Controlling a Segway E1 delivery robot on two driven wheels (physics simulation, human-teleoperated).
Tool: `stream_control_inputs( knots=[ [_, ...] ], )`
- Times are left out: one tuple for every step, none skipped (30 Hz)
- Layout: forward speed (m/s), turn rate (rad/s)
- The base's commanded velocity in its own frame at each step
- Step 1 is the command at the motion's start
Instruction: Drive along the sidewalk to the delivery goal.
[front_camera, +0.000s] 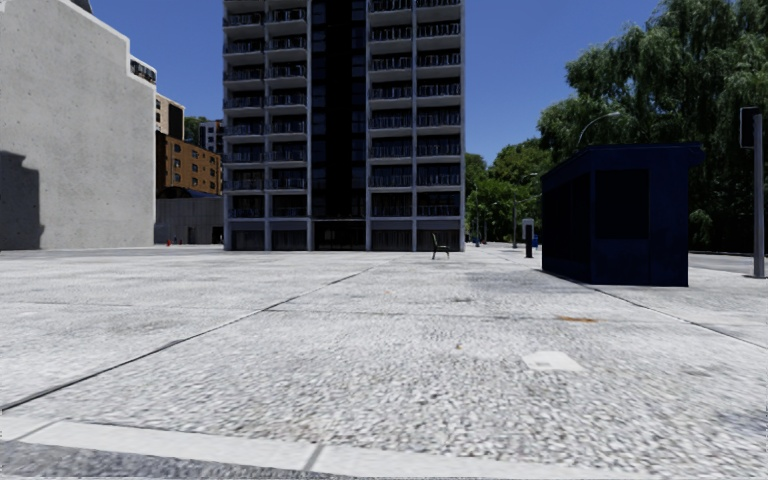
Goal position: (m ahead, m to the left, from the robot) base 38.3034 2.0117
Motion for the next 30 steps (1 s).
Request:
stream_control_inputs(
  knots=[
    [2.00, 0.00],
    [2.00, 0.05],
    [2.00, 0.17],
    [2.00, 0.31],
    [2.00, 0.31],
    [2.00, 0.43],
    [2.00, 0.48],
    [2.00, 0.49],
    [2.00, 0.49],
    [2.00, 0.49],
    [2.00, 0.49],
    [2.00, 0.49],
    [2.00, 0.49],
    [2.00, 0.49],
    [2.00, 0.49],
    [2.00, 0.49],
    [2.00, 0.49],
    [2.00, 0.49],
    [2.00, 0.49],
    [2.00, 0.48],
    [2.00, 0.42],
    [2.00, 0.42],
    [2.00, 0.39],
    [2.00, 0.39],
    [2.00, 0.39],
    [2.00, 0.39],
    [2.00, 0.39],
    [2.00, 0.39],
    [2.00, 0.39],
    [2.00, 0.39]
  ],
)
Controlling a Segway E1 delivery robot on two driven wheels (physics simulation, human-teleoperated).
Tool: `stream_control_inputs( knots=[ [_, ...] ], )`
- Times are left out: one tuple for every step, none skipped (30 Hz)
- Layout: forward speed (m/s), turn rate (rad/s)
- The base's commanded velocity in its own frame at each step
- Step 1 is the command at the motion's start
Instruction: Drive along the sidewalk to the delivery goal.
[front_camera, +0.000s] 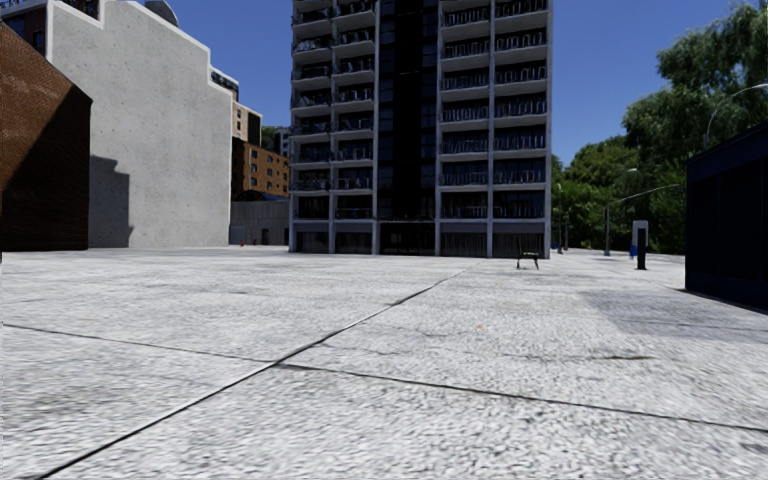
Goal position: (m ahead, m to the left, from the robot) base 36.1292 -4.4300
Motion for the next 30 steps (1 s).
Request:
stream_control_inputs(
  knots=[
    [2.00, 0.39],
    [2.00, 0.39],
    [2.00, 0.39],
    [2.00, 0.39],
    [2.00, 0.39],
    [2.00, 0.39],
    [2.00, 0.39],
    [2.00, 0.39],
    [2.00, 0.39],
    [2.00, 0.39],
    [2.00, 0.39],
    [2.00, 0.39],
    [2.00, 0.39],
    [2.00, 0.39],
    [2.00, 0.39],
    [2.00, 0.39],
    [2.00, 0.39],
    [2.00, 0.39],
    [2.00, 0.39],
    [2.00, 0.39],
    [2.00, 0.39],
    [2.00, 0.39],
    [2.00, 0.38],
    [2.00, 0.32],
    [2.00, 0.29],
    [2.00, 0.29],
    [2.00, 0.28],
    [2.00, 0.28],
    [2.00, 0.22],
    [2.00, 0.13]
  ],
)
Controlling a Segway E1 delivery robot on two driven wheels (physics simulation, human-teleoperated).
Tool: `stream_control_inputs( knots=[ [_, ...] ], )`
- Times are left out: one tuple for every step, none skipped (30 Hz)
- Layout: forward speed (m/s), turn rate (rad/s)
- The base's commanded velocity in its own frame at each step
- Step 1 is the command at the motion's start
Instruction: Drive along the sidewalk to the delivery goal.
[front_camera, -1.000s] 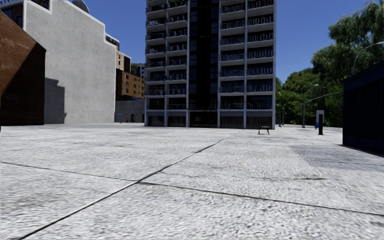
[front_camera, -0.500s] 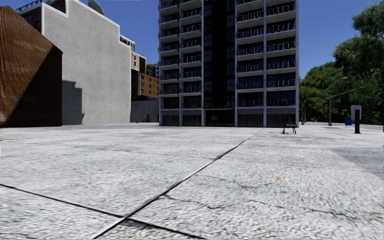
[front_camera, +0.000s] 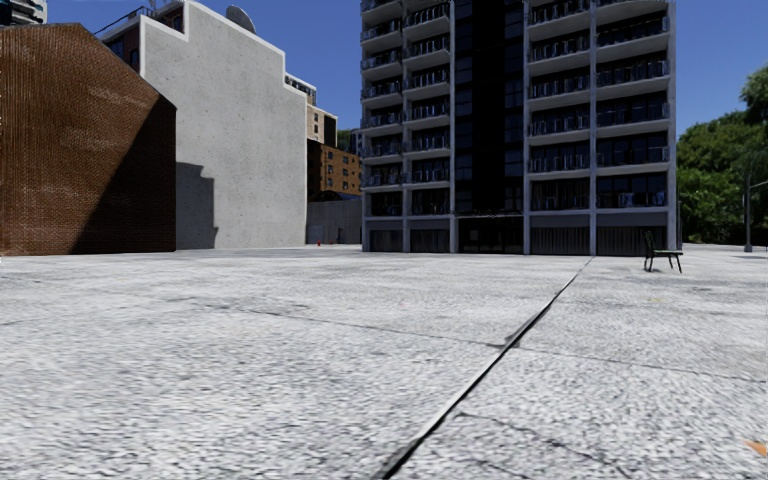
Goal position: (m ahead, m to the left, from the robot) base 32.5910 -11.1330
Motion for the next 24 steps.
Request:
stream_control_inputs(
  knots=[
    [2.00, 0.13],
    [2.00, 0.05],
    [2.00, 0.03],
    [2.00, 0.02],
    [2.00, 0.02],
    [2.00, 0.01],
    [2.00, 0.00],
    [2.00, 0.00],
    [2.00, 0.00],
    [2.00, 0.00],
    [2.00, 0.00],
    [2.00, 0.00],
    [2.00, 0.00],
    [2.00, 0.00],
    [2.00, 0.00],
    [2.00, 0.00],
    [2.00, 0.00],
    [2.00, 0.00],
    [2.00, 0.00],
    [2.00, 0.00],
    [2.00, 0.00],
    [2.00, 0.00],
    [2.00, 0.00],
    [2.00, 0.00]
  ],
)
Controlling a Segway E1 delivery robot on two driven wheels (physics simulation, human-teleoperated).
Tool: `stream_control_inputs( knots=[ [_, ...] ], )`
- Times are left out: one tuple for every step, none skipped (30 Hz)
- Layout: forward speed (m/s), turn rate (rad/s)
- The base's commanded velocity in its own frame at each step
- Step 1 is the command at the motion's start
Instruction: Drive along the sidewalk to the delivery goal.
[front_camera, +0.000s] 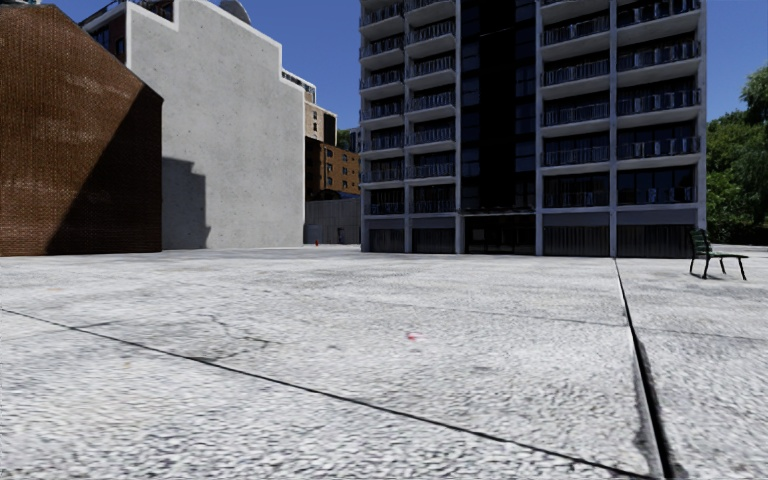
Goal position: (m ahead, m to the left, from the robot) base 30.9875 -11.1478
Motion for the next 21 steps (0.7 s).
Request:
stream_control_inputs(
  knots=[
    [2.00, 0.00],
    [2.00, 0.00],
    [2.00, 0.00],
    [2.00, 0.00],
    [2.00, 0.00],
    [2.00, 0.00],
    [2.00, 0.00],
    [2.00, 0.00],
    [2.00, -0.04],
    [2.00, -0.04],
    [2.00, -0.12],
    [2.00, -0.19],
    [2.00, -0.26],
    [2.00, -0.32],
    [2.00, -0.32],
    [2.00, -0.36],
    [2.00, -0.39],
    [2.00, -0.41],
    [2.00, -0.41],
    [2.00, -0.41],
    [2.00, -0.41]
  ],
)
